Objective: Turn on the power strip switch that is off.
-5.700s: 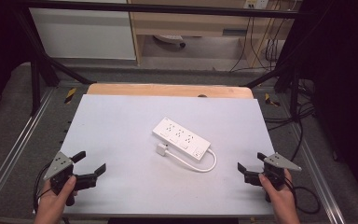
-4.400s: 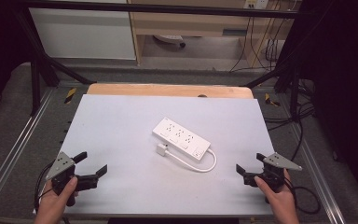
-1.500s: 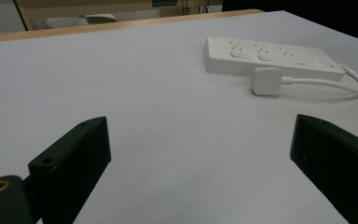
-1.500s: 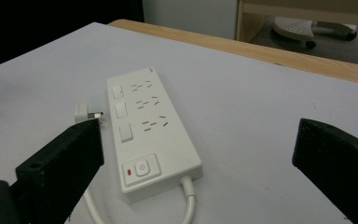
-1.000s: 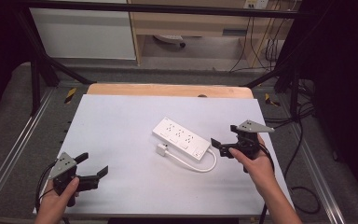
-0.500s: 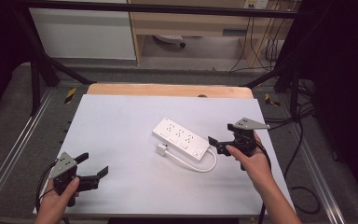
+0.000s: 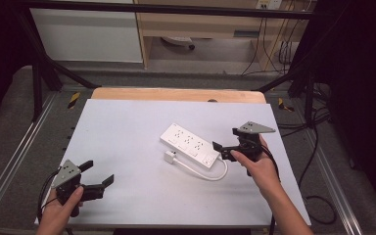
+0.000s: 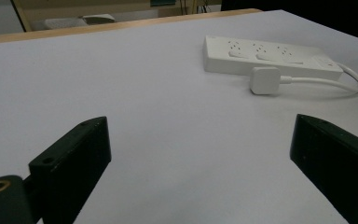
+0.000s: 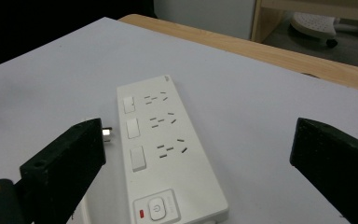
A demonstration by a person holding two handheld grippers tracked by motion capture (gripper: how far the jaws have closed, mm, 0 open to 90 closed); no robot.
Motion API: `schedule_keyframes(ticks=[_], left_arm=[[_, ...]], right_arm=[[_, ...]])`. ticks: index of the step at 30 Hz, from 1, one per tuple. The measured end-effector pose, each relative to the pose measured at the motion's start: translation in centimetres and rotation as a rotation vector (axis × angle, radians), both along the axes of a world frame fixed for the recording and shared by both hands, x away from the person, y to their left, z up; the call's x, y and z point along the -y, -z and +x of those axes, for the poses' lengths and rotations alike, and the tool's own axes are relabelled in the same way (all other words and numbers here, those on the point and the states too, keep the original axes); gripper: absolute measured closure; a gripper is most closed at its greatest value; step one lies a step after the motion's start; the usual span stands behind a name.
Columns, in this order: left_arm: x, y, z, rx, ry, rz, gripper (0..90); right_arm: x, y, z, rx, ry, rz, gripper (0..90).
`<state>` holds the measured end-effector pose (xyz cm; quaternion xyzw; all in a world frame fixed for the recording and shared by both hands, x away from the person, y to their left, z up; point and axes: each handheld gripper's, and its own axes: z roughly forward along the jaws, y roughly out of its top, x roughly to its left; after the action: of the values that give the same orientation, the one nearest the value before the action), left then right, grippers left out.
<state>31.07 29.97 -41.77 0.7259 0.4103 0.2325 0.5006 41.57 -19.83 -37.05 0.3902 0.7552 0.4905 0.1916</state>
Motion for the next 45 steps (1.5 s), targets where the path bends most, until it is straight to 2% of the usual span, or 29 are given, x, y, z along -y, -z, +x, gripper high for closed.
schedule_keyframes(ticks=[12,21,32,45], left_arm=[[0.0,0.0,0.0,0.001,0.003,0.005,5.3],[0.0,0.0,0.0,0.002,0.005,0.008,5.3],[0.0,0.0,0.0,0.0,0.009,0.007,5.4],[0.0,0.1,0.0,-0.002,0.014,0.009,5.4]], right_arm=[[-1.9,0.5,0.9,-0.016,-0.011,-0.006,4.7],[-2.6,0.5,1.1,-0.021,-0.027,0.001,10.1],[-3.3,1.0,1.4,-0.032,-0.054,-0.011,24.7],[-4.3,1.8,1.8,-0.048,-0.077,-0.028,30.7]])
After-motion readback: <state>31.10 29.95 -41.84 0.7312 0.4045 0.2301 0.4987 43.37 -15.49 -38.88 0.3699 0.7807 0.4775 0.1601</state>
